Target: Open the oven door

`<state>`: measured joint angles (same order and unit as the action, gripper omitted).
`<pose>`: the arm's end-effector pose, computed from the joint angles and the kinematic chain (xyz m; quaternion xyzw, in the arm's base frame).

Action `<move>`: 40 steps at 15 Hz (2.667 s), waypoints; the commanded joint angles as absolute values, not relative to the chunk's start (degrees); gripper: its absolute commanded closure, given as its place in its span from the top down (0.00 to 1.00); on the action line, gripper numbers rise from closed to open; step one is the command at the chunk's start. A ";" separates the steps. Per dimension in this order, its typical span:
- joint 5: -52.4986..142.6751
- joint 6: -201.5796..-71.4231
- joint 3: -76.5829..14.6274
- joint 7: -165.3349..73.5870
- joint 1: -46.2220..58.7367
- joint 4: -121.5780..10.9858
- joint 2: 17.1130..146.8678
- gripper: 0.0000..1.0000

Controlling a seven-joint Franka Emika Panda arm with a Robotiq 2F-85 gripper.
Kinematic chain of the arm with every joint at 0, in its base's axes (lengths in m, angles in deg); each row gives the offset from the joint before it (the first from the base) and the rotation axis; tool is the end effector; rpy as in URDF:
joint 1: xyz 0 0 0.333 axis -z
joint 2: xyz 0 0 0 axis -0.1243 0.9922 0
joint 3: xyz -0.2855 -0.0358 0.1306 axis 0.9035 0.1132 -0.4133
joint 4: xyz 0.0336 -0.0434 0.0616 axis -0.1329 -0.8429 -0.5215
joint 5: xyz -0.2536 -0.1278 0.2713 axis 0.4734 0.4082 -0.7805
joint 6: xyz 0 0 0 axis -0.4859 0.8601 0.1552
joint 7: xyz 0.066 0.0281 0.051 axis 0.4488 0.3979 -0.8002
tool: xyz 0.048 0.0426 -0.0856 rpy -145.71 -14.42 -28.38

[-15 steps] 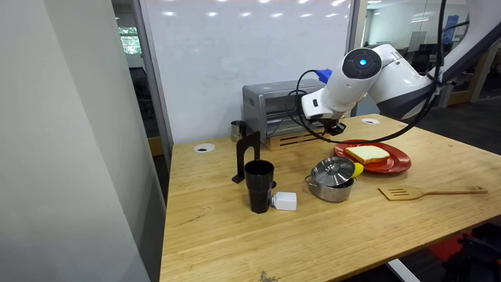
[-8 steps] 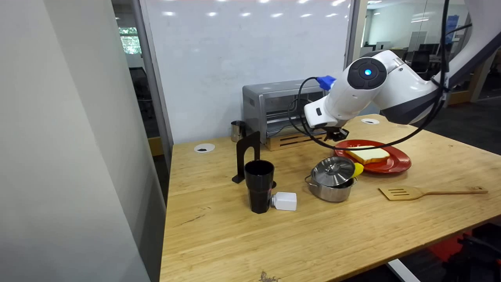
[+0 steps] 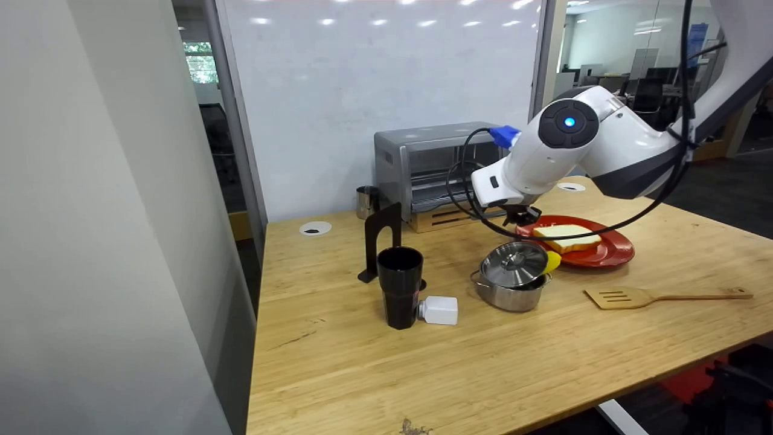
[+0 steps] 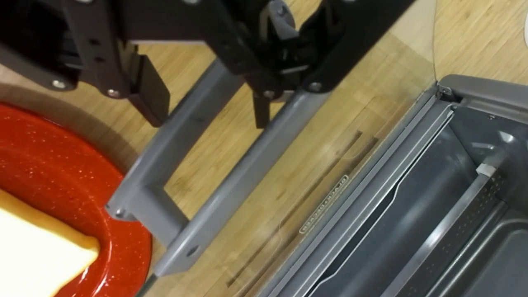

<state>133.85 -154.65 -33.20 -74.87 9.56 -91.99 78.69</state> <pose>0.5349 -0.0096 0.2610 0.5749 0.7179 -0.0358 0.3909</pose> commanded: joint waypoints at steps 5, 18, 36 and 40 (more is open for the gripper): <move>134.70 -152.72 -33.51 -73.53 9.48 -91.87 79.94 0.78; 137.42 -150.81 -33.84 -75.64 8.85 -93.46 81.80 0.92; 119.65 -151.18 -35.06 -93.71 9.76 -95.01 79.66 1.00; 110.09 -150.11 -35.65 -102.11 9.63 -94.80 78.32 1.00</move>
<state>116.60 -150.81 -33.84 -96.36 9.02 -92.99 79.21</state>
